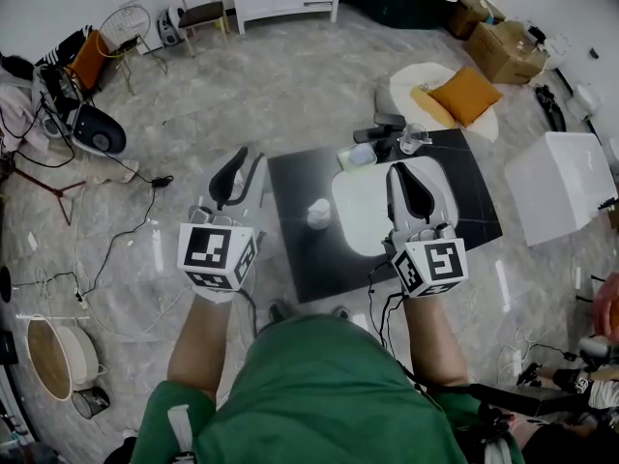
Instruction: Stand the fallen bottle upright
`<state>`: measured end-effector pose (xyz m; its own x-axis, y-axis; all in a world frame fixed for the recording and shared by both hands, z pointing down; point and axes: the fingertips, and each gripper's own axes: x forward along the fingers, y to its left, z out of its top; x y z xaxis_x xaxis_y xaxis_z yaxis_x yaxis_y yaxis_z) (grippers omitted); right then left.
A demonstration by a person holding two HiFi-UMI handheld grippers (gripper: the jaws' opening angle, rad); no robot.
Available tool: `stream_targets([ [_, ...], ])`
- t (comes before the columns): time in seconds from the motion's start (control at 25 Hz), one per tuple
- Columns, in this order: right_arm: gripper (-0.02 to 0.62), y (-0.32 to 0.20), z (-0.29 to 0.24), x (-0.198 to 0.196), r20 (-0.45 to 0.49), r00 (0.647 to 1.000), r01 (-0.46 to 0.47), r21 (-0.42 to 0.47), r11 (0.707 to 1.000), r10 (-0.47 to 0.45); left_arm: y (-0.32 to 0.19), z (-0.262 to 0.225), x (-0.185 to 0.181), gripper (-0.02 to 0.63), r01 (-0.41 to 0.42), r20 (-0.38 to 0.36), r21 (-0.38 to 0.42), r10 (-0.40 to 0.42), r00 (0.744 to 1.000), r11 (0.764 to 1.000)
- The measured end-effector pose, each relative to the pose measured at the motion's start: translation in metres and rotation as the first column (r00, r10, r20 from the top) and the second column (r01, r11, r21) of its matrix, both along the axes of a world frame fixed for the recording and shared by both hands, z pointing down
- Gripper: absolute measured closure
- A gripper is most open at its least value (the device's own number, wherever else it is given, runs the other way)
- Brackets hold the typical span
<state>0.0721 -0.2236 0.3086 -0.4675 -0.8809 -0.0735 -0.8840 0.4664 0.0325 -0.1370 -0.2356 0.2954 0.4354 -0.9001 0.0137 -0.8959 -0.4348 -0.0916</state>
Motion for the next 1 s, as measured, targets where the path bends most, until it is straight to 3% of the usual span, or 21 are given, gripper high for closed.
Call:
stream_targets([
  [1.0,0.570,-0.009,0.011,-0.010,-0.010,1.000,-0.004,-0.023,1.000,0.004,-0.010,0.011,-0.007,0.505,-0.017,-0.010,-0.019,0.017,1.000,1.000],
])
